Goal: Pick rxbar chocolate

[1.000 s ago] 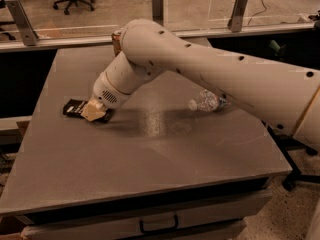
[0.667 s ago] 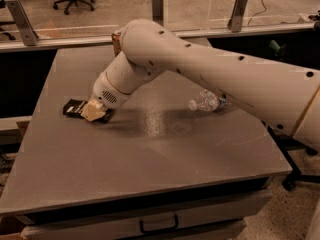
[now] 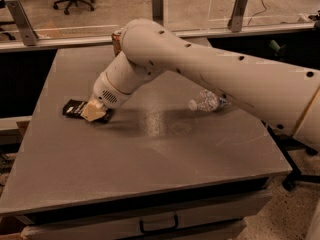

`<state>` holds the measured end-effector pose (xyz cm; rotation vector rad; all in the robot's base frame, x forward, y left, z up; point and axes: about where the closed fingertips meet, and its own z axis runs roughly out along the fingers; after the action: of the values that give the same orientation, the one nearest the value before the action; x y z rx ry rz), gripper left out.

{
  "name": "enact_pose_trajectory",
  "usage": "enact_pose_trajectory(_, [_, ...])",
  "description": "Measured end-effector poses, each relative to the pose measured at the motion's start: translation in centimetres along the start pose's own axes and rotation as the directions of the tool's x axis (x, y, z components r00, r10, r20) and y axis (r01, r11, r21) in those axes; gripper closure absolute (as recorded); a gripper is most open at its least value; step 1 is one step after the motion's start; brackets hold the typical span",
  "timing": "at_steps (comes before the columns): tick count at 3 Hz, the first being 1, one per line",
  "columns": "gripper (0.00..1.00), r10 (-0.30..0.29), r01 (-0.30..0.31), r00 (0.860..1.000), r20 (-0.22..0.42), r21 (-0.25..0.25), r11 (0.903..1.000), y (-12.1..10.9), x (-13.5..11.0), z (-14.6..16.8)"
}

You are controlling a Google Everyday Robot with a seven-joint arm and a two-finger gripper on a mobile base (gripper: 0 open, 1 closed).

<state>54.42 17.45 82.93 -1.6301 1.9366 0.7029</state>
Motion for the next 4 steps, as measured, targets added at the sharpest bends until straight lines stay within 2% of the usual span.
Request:
enact_pose_trajectory(1, [0.12, 0.000, 0.000, 1.000, 0.000, 0.000, 1.0000, 0.0, 0.0, 0.0])
enact_pose_trajectory(2, [0.00, -0.001, 0.001, 1.000, 0.000, 0.001, 1.0000, 0.0, 0.0, -0.1])
enact_pose_trajectory(3, [0.00, -0.068, 0.068, 0.998, 0.010, 0.058, 0.9960, -0.2, -1.2, -2.6])
enact_pose_trajectory(4, [0.00, -0.121, 0.118, 0.992, 0.021, 0.109, 0.9870, -0.3, -2.3, -5.0])
